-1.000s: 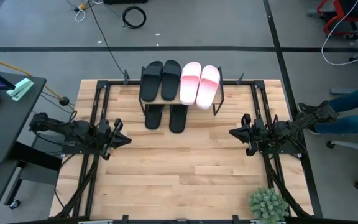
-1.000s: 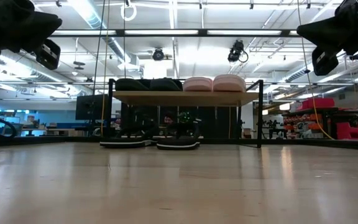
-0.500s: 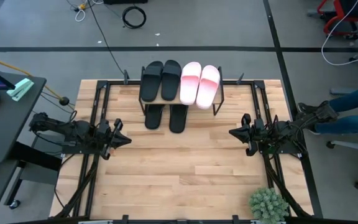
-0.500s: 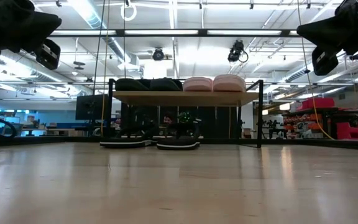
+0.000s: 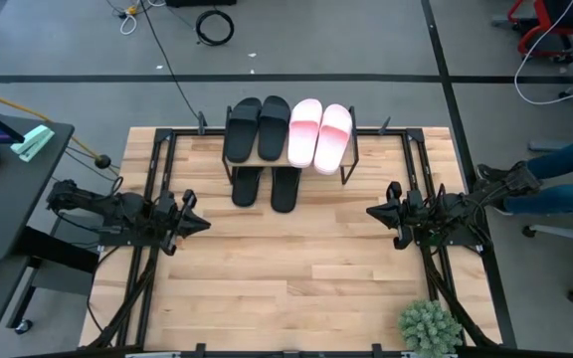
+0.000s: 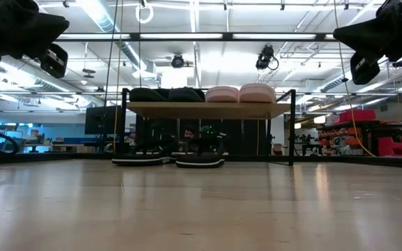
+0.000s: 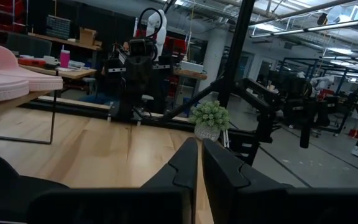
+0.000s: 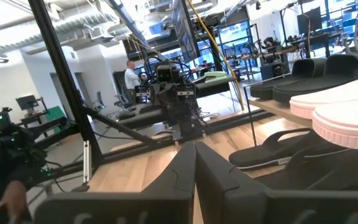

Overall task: Pick and place slides into the shelf
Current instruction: Return to Home Position

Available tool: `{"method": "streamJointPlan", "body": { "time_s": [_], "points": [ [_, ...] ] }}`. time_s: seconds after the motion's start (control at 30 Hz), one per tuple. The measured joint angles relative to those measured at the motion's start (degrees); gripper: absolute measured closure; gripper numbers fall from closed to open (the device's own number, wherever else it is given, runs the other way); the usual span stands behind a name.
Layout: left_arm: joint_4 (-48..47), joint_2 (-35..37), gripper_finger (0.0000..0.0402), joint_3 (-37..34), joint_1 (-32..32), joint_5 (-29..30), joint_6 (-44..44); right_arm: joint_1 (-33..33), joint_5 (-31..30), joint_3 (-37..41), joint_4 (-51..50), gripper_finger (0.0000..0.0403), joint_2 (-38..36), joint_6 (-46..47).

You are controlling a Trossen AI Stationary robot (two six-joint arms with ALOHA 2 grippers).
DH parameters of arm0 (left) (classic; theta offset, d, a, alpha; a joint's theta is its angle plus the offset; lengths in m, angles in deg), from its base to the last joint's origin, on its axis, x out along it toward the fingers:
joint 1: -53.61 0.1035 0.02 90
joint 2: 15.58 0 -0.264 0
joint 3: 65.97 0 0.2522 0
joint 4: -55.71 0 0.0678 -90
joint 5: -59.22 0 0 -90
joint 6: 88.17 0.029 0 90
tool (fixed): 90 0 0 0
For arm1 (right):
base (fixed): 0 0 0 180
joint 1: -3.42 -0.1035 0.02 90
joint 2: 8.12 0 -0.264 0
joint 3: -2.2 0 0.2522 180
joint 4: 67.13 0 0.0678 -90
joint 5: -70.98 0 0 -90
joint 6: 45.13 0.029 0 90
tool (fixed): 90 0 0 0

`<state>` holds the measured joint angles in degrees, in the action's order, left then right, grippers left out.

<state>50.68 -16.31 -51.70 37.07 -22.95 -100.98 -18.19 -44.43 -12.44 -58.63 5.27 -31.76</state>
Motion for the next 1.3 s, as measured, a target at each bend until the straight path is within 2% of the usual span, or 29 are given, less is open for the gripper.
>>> {"method": "streamJointPlan", "body": {
  "time_s": [0.23, 0.6, 0.97, 1.3],
  "points": [
    [0.0, 0.0, 0.0381, 0.0, 0.0, 0.0, 0.0, 0.0, 0.0, 0.0, 0.0, 0.0389, 0.0, 0.0],
    [0.0, 0.0, 0.0366, 0.0, 0.0, 0.0, 0.0, 0.0, 0.0, 0.0, 0.0, 0.0389, 0.0, 0.0],
    [0.0, 0.0, 0.0378, 0.0, 0.0, 0.0, 0.0, 0.0, 0.0, 0.0, 0.0, 0.0389, 0.0, 0.0],
    [0.0, 0.0, 0.0365, 0.0, 0.0, 0.0, 0.0, 0.0, 0.0, 0.0, 0.0, 0.0389, 0.0, 0.0]
  ]
}}
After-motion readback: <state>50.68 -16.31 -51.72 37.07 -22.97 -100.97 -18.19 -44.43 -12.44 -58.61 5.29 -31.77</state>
